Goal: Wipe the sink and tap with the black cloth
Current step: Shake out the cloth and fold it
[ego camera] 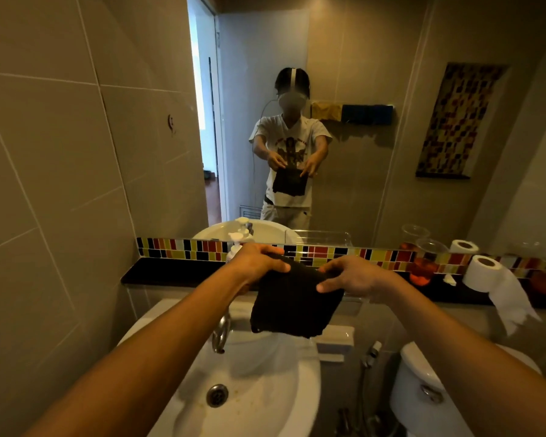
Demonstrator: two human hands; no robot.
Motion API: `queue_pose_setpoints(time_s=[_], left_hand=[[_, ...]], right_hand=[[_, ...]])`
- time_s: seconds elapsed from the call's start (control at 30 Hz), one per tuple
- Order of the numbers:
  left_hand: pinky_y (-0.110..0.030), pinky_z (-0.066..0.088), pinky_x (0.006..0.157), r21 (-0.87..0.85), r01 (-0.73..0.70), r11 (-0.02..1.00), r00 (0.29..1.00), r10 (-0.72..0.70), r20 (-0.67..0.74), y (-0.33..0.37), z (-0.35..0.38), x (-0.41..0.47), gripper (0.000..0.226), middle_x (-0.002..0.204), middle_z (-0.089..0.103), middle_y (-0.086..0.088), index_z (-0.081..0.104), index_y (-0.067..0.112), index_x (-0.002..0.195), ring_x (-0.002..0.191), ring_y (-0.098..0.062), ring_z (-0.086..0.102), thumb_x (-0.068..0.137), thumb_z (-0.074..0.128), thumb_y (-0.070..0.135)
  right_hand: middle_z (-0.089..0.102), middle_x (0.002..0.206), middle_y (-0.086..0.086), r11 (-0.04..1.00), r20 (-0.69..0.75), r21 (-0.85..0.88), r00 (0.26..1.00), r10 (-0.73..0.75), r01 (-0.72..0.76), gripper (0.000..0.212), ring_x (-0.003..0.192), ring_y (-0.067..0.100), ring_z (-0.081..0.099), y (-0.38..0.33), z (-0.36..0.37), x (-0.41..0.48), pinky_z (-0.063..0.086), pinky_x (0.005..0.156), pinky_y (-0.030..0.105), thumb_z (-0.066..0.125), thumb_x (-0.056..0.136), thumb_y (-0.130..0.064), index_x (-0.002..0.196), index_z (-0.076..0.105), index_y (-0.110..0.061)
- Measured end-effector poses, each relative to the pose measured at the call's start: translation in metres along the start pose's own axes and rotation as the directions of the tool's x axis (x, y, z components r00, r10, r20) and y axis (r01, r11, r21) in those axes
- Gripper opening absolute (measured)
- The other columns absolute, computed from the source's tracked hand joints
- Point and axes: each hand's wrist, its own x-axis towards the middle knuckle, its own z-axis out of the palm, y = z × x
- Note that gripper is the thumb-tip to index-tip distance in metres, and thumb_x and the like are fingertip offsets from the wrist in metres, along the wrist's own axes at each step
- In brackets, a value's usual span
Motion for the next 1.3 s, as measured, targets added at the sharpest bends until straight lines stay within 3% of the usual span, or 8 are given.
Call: queue_pose_setpoints(time_s=[0.1, 0.2, 0.43, 0.57, 0.7, 0.9, 1.13, 1.3], left_hand=[[-0.032, 0.048, 0.093, 0.335, -0.138, 0.932, 0.99, 0.135, 0.031, -0.004, 0.006, -0.001, 0.04, 0.116, 0.062, -0.006, 0.061, 0.012, 0.119, 0.11, -0.021, 0.057, 0.08, 0.07, 0.005], [-0.026, 0.051, 0.086, 0.538, -0.245, 0.807, 0.964, 0.261, 0.048, -0.01, 0.014, -0.001, 0.026, 0.111, 0.066, -0.007, 0.065, 0.011, 0.112, 0.103, -0.017, 0.061, 0.086, 0.065, 0.012], [-0.031, 0.048, 0.09, 0.747, -0.364, 0.555, 0.91, 0.384, 0.158, -0.012, 0.019, 0.007, 0.023, 0.114, 0.057, -0.005, 0.068, 0.012, 0.107, 0.102, -0.019, 0.055, 0.089, 0.061, 0.024], [-0.032, 0.049, 0.09, 0.669, -0.361, 0.649, 0.924, 0.349, 0.16, -0.008, 0.018, 0.027, 0.024, 0.111, 0.066, -0.007, 0.067, 0.013, 0.111, 0.101, -0.018, 0.06, 0.09, 0.06, 0.022], [-0.033, 0.048, 0.091, 0.629, -0.373, 0.682, 0.926, 0.32, 0.202, -0.005, 0.016, 0.049, 0.024, 0.11, 0.066, -0.006, 0.066, 0.014, 0.112, 0.103, -0.019, 0.06, 0.09, 0.061, 0.022], [-0.036, 0.047, 0.096, 0.622, -0.326, 0.712, 0.915, 0.072, 0.398, -0.007, 0.02, 0.097, 0.026, 0.115, 0.065, -0.006, 0.065, 0.013, 0.112, 0.105, -0.019, 0.06, 0.089, 0.061, 0.024], [-0.037, 0.05, 0.093, 0.571, -0.268, 0.776, 0.935, 0.065, 0.349, -0.006, 0.024, 0.168, 0.021, 0.102, 0.068, -0.005, 0.068, 0.014, 0.106, 0.099, -0.021, 0.063, 0.087, 0.064, 0.024], [-0.037, 0.052, 0.094, 0.564, -0.191, 0.803, 0.896, -0.092, 0.434, -0.001, 0.014, 0.217, 0.022, 0.108, 0.068, -0.009, 0.068, 0.015, 0.105, 0.1, -0.025, 0.064, 0.087, 0.064, 0.026]], right_hand=[[0.062, 0.106, 0.001, 0.962, -0.106, -0.268, 0.991, -0.076, 0.045, 0.032, 0.106, 0.02, 0.057, -0.003, 0.003, -0.006, 0.048, 0.094, 0.037, 0.069, 0.084, -0.021, 0.114, 0.062, -0.016], [0.062, 0.092, -0.002, 0.935, -0.131, -0.352, 0.986, -0.102, 0.049, 0.018, 0.094, 0.018, 0.06, 0.001, 0.001, -0.01, 0.05, 0.084, 0.033, 0.065, 0.087, -0.025, 0.104, 0.066, -0.016], [0.061, 0.086, -0.005, 0.9, -0.098, -0.429, 0.986, -0.131, 0.077, 0.007, 0.085, 0.012, 0.058, 0.019, -0.017, -0.014, 0.042, 0.071, 0.028, 0.059, 0.09, -0.033, 0.087, 0.062, -0.027], [0.064, 0.098, -0.002, 0.896, -0.103, -0.431, 0.98, -0.168, 0.109, 0.021, 0.091, 0.011, 0.058, 0.026, -0.029, -0.006, 0.044, 0.076, 0.029, 0.056, 0.092, -0.034, 0.107, 0.065, -0.022], [0.055, 0.089, -0.011, 0.897, -0.097, -0.417, 0.974, -0.203, 0.145, 0.013, 0.081, 0.001, 0.05, 0.034, -0.043, 0.009, 0.037, 0.065, 0.02, 0.056, 0.093, -0.03, 0.104, 0.061, -0.024], [0.058, 0.108, -0.005, 0.892, 0.181, -0.449, 0.983, 0.032, 0.054, 0.033, 0.101, 0.012, 0.054, 0.058, -0.068, 0.047, 0.045, 0.091, 0.034, 0.053, 0.094, -0.032, 0.124, 0.056, -0.018], [0.062, 0.102, 0.001, 0.925, 0.184, -0.378, 0.983, 0.025, 0.047, 0.014, 0.096, 0.017, 0.059, 0.08, -0.109, 0.122, 0.05, 0.092, 0.039, 0.053, 0.094, -0.031, 0.102, 0.064, -0.028], [0.061, 0.095, 0.014, 0.96, 0.336, -0.278, 0.933, 0.128, -0.031, 0.035, 0.088, 0.026, 0.059, 0.085, -0.131, 0.168, 0.05, 0.092, 0.042, 0.058, 0.091, -0.03, 0.109, 0.062, -0.001]])
